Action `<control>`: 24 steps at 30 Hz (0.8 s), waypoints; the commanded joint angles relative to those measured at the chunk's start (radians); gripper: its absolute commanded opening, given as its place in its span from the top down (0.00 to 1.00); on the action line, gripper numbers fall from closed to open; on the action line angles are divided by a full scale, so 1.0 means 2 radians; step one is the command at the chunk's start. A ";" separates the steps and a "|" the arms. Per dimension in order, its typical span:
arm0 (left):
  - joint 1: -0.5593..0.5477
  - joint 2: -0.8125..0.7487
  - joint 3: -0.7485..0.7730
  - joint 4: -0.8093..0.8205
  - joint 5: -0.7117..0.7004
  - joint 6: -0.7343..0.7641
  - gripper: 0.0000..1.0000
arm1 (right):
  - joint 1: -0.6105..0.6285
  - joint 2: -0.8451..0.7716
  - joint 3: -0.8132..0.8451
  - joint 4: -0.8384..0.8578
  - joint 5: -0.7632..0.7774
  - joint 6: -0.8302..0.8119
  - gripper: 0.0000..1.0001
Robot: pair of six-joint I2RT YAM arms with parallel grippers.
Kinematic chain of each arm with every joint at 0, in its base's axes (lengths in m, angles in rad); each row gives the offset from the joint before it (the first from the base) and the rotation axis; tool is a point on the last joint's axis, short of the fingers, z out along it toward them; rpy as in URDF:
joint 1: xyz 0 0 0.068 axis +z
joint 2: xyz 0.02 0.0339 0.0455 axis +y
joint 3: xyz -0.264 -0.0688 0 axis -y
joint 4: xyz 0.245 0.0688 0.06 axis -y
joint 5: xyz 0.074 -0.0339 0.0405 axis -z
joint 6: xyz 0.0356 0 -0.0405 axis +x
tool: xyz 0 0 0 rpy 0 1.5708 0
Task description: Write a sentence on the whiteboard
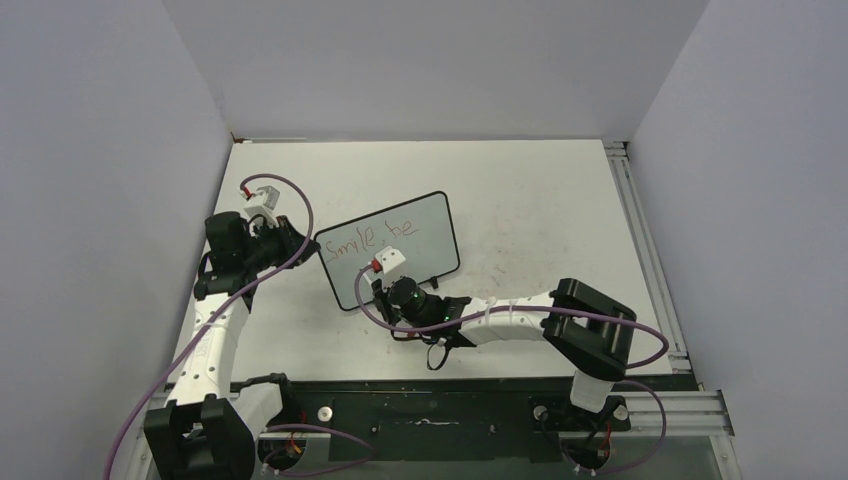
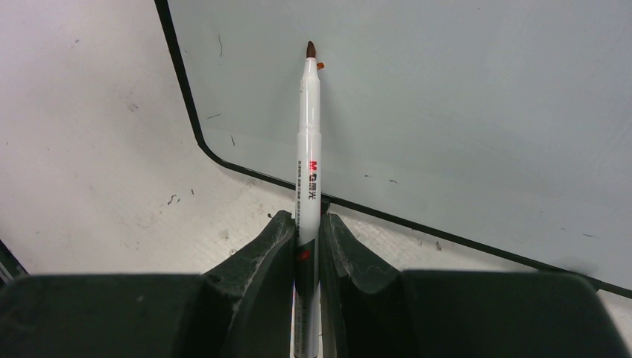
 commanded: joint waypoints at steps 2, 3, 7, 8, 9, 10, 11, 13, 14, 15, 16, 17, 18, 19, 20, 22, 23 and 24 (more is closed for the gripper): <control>-0.008 0.000 0.009 -0.007 0.012 0.004 0.91 | -0.002 0.015 0.019 0.003 -0.003 -0.005 0.95; -0.008 0.000 0.009 -0.008 0.012 0.004 0.91 | -0.001 0.016 0.019 0.002 -0.004 -0.005 0.95; -0.008 0.000 0.008 -0.008 0.012 0.004 0.91 | 0.001 0.018 0.017 -0.002 -0.008 -0.006 0.95; -0.008 0.000 0.009 -0.008 0.011 0.004 0.91 | 0.002 0.018 0.016 -0.002 -0.010 -0.006 0.95; -0.009 0.000 0.009 -0.008 0.011 0.004 0.91 | 0.002 0.019 0.016 -0.003 -0.010 -0.006 0.95; -0.008 -0.001 0.008 -0.008 0.011 0.004 0.91 | 0.002 0.019 0.015 -0.004 -0.011 -0.006 0.95; -0.008 0.000 0.008 -0.008 0.011 0.004 0.91 | 0.003 0.019 0.014 -0.005 -0.011 -0.007 0.95; -0.008 -0.001 0.008 -0.008 0.011 0.004 0.91 | 0.003 0.019 0.011 -0.007 -0.011 -0.006 0.95; -0.008 -0.001 0.008 -0.009 0.011 0.004 0.91 | 0.004 0.019 0.011 -0.007 -0.010 -0.006 0.95; -0.008 -0.001 0.008 -0.008 0.011 0.004 0.91 | 0.004 0.018 0.010 -0.009 -0.008 -0.006 0.95; -0.009 -0.001 0.008 -0.009 0.011 0.004 0.91 | 0.004 0.017 0.009 -0.011 -0.006 -0.005 0.95; -0.008 -0.001 0.008 -0.009 0.011 0.004 0.91 | 0.004 0.016 0.007 -0.012 -0.004 -0.004 0.95; -0.009 -0.001 0.008 -0.008 0.011 0.004 0.91 | 0.004 0.014 0.006 -0.013 -0.001 -0.003 0.95; -0.008 -0.001 0.008 -0.009 0.011 0.004 0.91 | 0.004 0.012 0.004 -0.014 0.003 -0.001 0.95; -0.008 -0.001 0.008 -0.009 0.011 0.004 0.91 | 0.005 0.011 0.001 -0.014 0.007 0.000 0.95; -0.009 -0.001 0.008 -0.009 0.011 0.004 0.91 | 0.004 0.007 -0.003 -0.015 0.012 0.004 0.95; -0.009 -0.001 0.008 -0.009 0.011 0.004 0.91 | 0.004 0.006 -0.004 -0.015 0.015 0.005 0.95; -0.008 -0.002 0.008 -0.009 0.011 0.004 0.91 | 0.004 0.004 -0.005 -0.017 0.018 0.006 0.95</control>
